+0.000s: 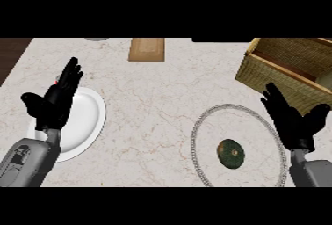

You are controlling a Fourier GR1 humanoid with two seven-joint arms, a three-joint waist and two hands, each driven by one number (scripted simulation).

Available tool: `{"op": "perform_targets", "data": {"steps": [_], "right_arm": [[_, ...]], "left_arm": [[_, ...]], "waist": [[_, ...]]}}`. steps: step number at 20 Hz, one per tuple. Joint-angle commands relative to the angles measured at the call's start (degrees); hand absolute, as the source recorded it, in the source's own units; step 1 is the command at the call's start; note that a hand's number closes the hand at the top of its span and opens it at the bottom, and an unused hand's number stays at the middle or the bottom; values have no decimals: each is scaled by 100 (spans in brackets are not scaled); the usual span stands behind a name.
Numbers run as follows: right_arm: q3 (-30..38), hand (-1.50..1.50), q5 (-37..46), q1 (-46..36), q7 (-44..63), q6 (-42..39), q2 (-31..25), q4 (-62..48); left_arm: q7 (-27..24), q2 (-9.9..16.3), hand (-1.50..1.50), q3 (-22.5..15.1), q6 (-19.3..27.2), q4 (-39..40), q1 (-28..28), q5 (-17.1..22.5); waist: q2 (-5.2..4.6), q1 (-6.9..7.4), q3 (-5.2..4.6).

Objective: Pick the squash from the placemat and place it in the basket

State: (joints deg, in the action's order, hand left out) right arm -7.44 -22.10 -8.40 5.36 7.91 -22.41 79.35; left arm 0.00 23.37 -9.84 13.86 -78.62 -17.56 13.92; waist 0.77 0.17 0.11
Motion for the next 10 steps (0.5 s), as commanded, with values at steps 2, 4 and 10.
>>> {"op": "perform_targets", "data": {"steps": [2,4,10], "right_arm": [[-257,150,-352,-434,-209,-848,183,642],[-519,150,-527,-970,-584,-1364,475,960],[-2153,150,176,-1031,-1328,-2707,627,2044]], "left_arm": [[297,3,0,-35,-175,221,594,150],[555,-251,0,-285,-144,577,922,172],[993,-223,0,-452,-398,761,1739,398]], "waist": [[-51,78,-13],[-84,266,-8],[2,248,-9]]}}
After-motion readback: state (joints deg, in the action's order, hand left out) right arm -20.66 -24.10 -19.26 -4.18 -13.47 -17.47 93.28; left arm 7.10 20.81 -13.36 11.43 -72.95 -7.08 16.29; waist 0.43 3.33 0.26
